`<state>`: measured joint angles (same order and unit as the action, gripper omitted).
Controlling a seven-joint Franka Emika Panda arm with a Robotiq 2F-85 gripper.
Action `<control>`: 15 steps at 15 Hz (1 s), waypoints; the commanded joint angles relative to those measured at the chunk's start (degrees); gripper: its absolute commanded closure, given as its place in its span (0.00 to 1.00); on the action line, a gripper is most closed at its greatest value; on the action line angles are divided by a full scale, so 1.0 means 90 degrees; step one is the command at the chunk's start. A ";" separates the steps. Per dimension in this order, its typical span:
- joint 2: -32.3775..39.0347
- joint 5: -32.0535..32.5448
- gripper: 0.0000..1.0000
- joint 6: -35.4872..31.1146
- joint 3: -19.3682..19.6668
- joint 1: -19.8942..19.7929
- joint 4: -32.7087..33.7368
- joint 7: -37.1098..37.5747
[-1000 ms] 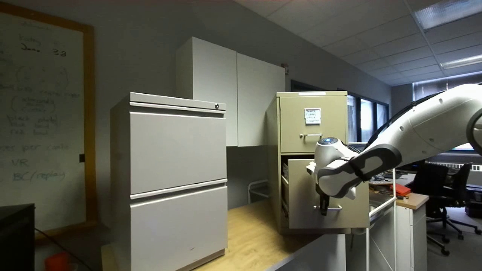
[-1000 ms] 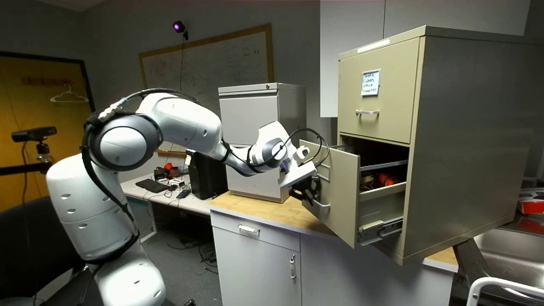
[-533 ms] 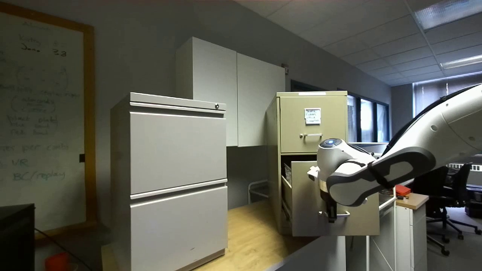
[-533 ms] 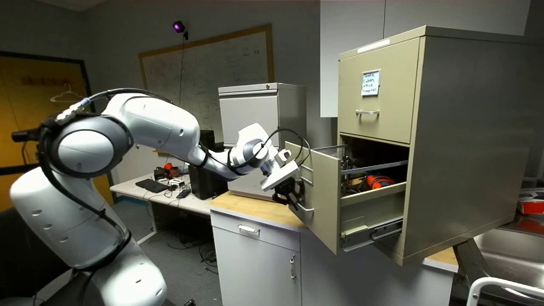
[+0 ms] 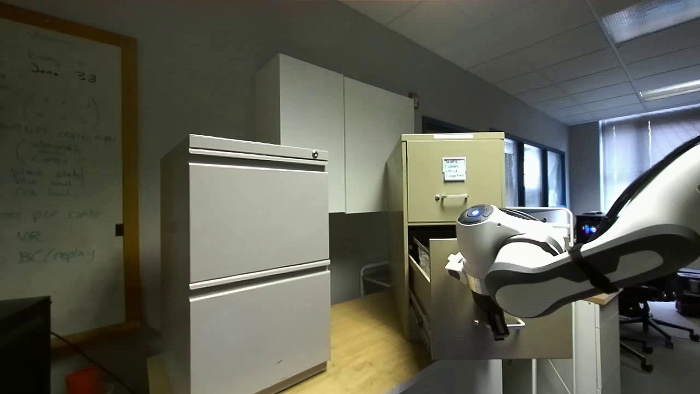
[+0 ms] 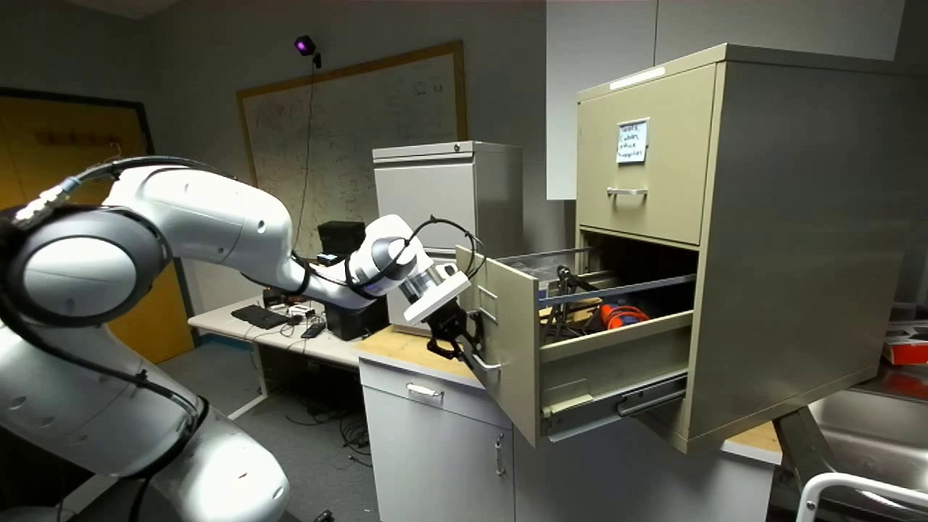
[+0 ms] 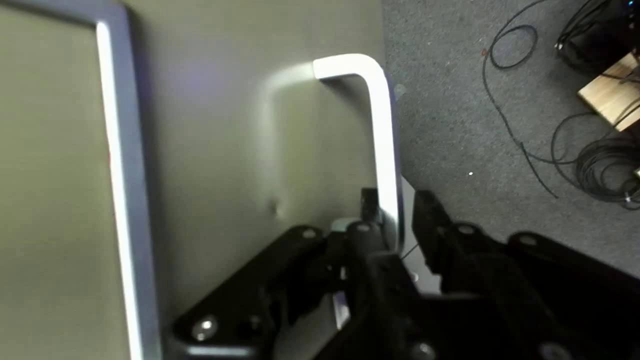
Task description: Open the bottom drawer of the file cabinet to the right
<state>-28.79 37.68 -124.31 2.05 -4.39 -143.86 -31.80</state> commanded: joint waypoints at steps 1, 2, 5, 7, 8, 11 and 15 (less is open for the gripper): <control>-0.0080 -0.0419 0.48 0.0794 -0.0282 0.0718 -0.0559 0.0062; -0.0100 -0.0468 0.39 0.1085 -0.0311 0.0854 -0.0554 0.0032; -0.0113 -0.0644 0.16 0.1783 -0.0312 0.1248 -0.0529 -0.0058; -0.0113 -0.0692 0.01 0.2009 -0.0289 0.1413 -0.0539 0.0006; -0.0115 -0.0695 0.00 0.2053 -0.0272 0.1471 -0.0560 0.0039; -0.0155 -0.0628 0.00 0.1868 -0.0236 0.1530 -0.0652 0.0295; -0.0224 -0.0551 0.00 0.1648 -0.0257 0.1494 -0.0728 0.0726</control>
<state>-32.67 36.61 -104.66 -0.32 5.73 -147.29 -28.52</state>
